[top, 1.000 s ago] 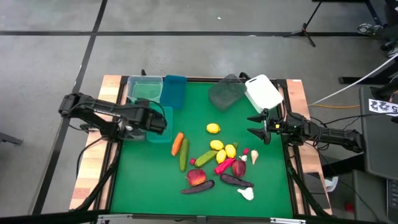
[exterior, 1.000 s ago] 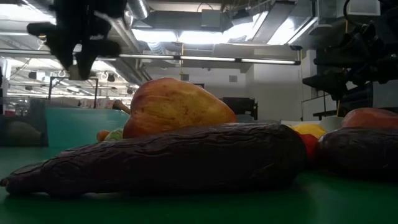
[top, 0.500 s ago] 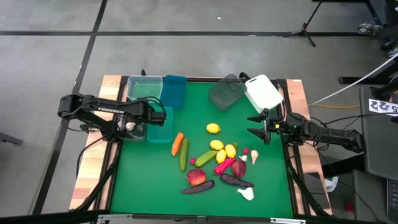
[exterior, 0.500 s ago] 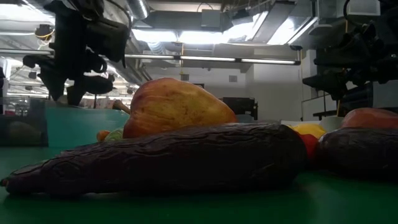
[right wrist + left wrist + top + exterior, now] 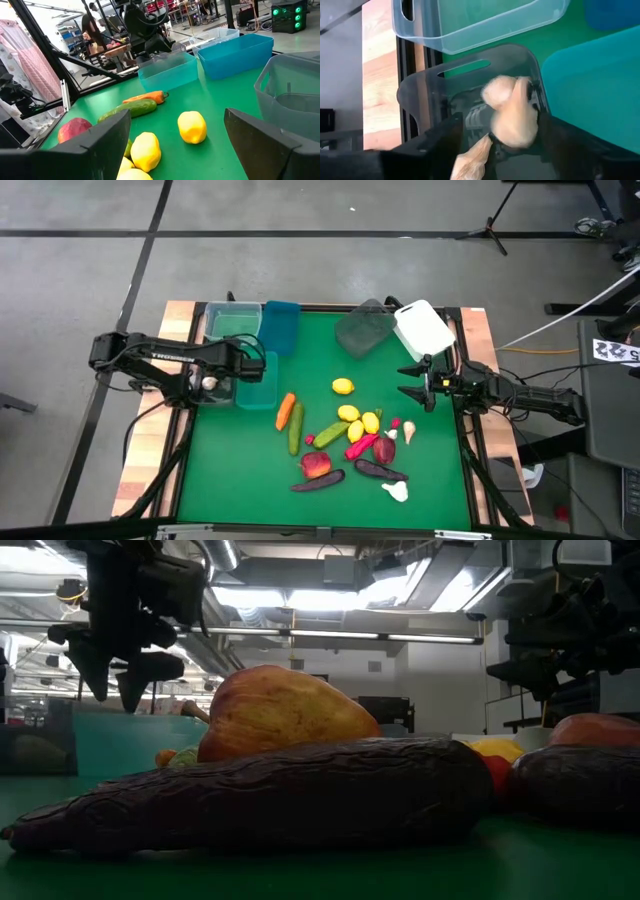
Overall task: Sort produce into baskets
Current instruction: Put the white garlic into the left black bin, then put the orange pepper into the blue bin
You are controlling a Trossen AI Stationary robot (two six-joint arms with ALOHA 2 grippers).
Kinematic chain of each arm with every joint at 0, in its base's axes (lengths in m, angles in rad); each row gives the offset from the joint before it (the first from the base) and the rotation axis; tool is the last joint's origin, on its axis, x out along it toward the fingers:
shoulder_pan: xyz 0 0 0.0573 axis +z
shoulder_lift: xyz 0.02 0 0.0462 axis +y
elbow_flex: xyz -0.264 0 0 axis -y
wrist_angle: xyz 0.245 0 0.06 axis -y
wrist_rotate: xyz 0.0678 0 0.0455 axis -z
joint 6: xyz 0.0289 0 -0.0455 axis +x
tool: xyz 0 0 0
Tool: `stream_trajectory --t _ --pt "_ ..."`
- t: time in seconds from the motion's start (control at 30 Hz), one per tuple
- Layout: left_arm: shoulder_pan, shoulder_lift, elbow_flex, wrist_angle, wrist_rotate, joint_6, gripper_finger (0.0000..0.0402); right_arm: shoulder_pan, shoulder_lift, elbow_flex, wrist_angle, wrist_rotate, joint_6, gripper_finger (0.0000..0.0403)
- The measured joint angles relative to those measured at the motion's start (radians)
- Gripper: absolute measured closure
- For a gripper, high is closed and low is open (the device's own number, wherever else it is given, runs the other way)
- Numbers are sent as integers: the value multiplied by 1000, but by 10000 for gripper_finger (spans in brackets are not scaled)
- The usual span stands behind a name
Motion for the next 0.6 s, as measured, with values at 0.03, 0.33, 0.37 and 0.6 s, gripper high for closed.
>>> stream_trajectory --t 0.03,0.33,0.37,0.6 --pt "0 -1 0 0 0 0 122 0 0 0 0 0 0 84" --pt "-45 -2 126 65 33 155 98 0 0 0 0 0 0 84" --pt "-62 -2 151 104 33 201 99 0 0 0 0 0 0 84" --pt "-214 -2 242 501 32 476 101 0 0 0 0 0 1 84"
